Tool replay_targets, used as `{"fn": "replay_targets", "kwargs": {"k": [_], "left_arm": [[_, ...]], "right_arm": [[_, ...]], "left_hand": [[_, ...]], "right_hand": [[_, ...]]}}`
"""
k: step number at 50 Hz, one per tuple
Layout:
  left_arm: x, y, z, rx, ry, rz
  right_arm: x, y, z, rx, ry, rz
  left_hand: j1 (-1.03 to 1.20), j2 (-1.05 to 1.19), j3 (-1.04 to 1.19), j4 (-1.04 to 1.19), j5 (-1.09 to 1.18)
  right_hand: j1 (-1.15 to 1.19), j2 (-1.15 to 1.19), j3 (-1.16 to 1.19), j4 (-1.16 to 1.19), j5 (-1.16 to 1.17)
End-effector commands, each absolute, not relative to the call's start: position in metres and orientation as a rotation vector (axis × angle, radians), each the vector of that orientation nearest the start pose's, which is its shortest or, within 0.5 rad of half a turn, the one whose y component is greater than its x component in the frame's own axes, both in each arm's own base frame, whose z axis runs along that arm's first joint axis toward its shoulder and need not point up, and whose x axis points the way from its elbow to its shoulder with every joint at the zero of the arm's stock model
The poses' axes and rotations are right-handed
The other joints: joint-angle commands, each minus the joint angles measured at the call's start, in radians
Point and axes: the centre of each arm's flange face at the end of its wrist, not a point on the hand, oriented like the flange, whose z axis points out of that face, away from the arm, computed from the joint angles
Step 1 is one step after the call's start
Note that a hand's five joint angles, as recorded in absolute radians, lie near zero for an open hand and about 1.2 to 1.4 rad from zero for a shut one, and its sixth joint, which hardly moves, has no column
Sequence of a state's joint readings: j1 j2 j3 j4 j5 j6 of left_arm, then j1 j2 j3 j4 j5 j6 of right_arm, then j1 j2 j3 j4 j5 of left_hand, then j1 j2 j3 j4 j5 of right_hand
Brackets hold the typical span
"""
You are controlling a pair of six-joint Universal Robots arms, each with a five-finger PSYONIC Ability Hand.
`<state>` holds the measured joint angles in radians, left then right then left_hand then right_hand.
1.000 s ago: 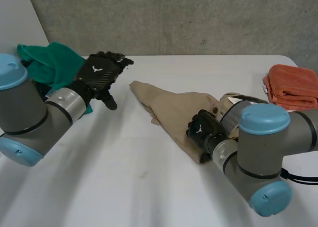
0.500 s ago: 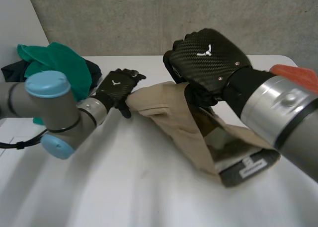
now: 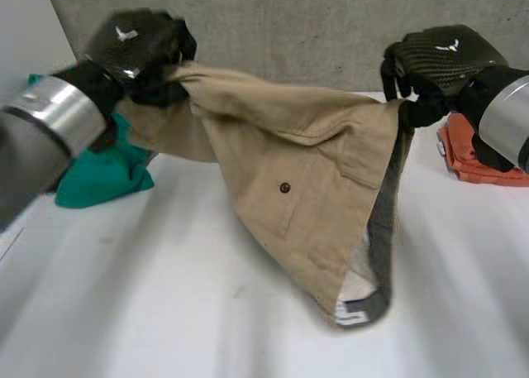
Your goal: Fold the laundry.
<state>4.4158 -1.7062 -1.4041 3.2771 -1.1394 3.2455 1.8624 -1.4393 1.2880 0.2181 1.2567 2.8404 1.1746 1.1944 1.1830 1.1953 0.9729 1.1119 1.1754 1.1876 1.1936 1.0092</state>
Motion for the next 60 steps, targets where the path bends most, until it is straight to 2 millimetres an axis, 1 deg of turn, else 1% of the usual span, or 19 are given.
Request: {"fn": "replay_targets", "kwargs": {"k": [1,7,10,14,17,20,23,26,32,35,39,40,43,44,48,51,53,56,60], "left_arm": [[-0.255,-0.247,0.323,1.062,2.392,-2.549],[-0.271,-0.269,0.258,1.168,2.575,-2.214],[-0.282,-0.287,0.251,1.212,2.502,-2.220],[-0.307,-0.329,0.278,1.233,2.166,-2.457],[-0.316,-0.360,0.327,1.093,1.809,-2.717],[-0.313,-0.366,0.391,0.859,1.494,-2.952],[-0.307,-0.356,0.424,0.644,1.407,-3.117],[-0.305,-0.346,0.430,0.563,1.433,-3.197],[-0.315,-0.326,0.391,0.716,1.563,-3.125],[-0.316,-0.318,0.355,0.802,1.672,-3.026],[-0.312,-0.313,0.298,0.867,1.878,-2.861],[-0.311,-0.310,0.271,0.891,1.978,-2.784],[-0.308,-0.303,0.231,0.929,2.127,-2.652],[-0.306,-0.298,0.206,0.959,2.224,-2.561],[-0.304,-0.284,0.166,1.066,2.343,-2.406],[-0.302,-0.280,0.156,1.120,2.345,-2.347],[-0.299,-0.280,0.155,1.144,2.328,-2.318],[-0.293,-0.281,0.160,1.152,2.317,-2.271],[-0.286,-0.274,0.169,1.186,2.328,-2.206]], "right_arm": [[0.243,-0.299,0.292,-0.874,2.158,-1.803],[0.253,-0.318,0.249,-0.916,2.278,-1.605],[0.259,-0.329,0.244,-0.922,2.259,-1.641],[0.273,-0.361,0.258,-0.849,2.131,-1.906],[0.278,-0.386,0.290,-0.680,1.907,-2.221],[0.280,-0.399,0.331,-0.488,1.586,-2.477],[0.279,-0.401,0.364,-0.364,1.285,-2.614],[0.283,-0.395,0.380,-0.336,1.105,-2.641],[0.288,-0.392,0.377,-0.470,1.085,-2.553],[0.288,-0.395,0.352,-0.554,1.205,-2.455],[0.278,-0.402,0.305,-0.612,1.443,-2.298],[0.274,-0.401,0.283,-0.636,1.540,-2.220],[0.267,-0.398,0.248,-0.669,1.687,-2.088],[0.264,-0.394,0.224,-0.700,1.773,-1.998],[0.257,-0.372,0.172,-0.813,1.940,-1.773],[0.252,-0.361,0.156,-0.882,1.997,-1.696],[0.246,-0.354,0.152,-0.920,2.040,-1.656],[0.239,-0.345,0.160,-0.936,2.096,-1.619],[0.233,-0.331,0.182,-0.975,2.145,-1.615]], "left_hand": [[0.222,0.202,0.213,0.201,0.249],[0.222,0.202,0.213,0.201,0.249],[0.222,0.202,0.213,0.201,0.249],[0.222,0.202,0.213,0.201,0.249],[0.222,0.202,0.213,0.201,0.249],[0.222,0.202,0.213,0.201,0.249],[0.222,0.202,0.213,0.201,0.249],[0.222,0.202,0.213,0.201,0.249],[0.222,0.202,0.213,0.201,0.249],[0.222,0.202,0.213,0.201,0.249],[0.222,0.202,0.213,0.201,0.249],[0.222,0.202,0.213,0.201,0.249],[0.222,0.202,0.213,0.201,0.249],[0.222,0.202,0.213,0.201,0.249],[0.143,0.124,0.135,0.123,0.170],[0.078,0.059,0.070,0.058,0.106],[-0.088,-0.108,-0.097,-0.109,-0.061],[-0.405,-0.425,-0.413,-0.426,-0.378],[-0.559,-0.578,-0.567,-0.579,-0.532]], "right_hand": [[0.284,0.221,0.209,0.203,0.213],[0.284,0.221,0.209,0.203,0.213],[0.284,0.221,0.209,0.203,0.213],[0.284,0.221,0.209,0.203,0.213],[0.284,0.221,0.209,0.203,0.213],[0.284,0.221,0.209,0.203,0.213],[0.284,0.221,0.209,0.203,0.213],[0.284,0.221,0.209,0.203,0.213],[0.284,0.221,0.209,0.203,0.213],[0.284,0.221,0.209,0.203,0.213],[0.284,0.221,0.209,0.203,0.213],[0.284,0.221,0.209,0.203,0.213],[0.284,0.221,0.209,0.203,0.213],[0.284,0.221,0.209,0.203,0.213],[0.284,0.221,0.209,0.203,0.213],[0.284,0.221,0.209,0.203,0.213],[0.068,0.004,-0.008,-0.014,-0.004],[-0.281,-0.345,-0.357,-0.363,-0.353],[-0.552,-0.615,-0.628,-0.634,-0.624]]}}
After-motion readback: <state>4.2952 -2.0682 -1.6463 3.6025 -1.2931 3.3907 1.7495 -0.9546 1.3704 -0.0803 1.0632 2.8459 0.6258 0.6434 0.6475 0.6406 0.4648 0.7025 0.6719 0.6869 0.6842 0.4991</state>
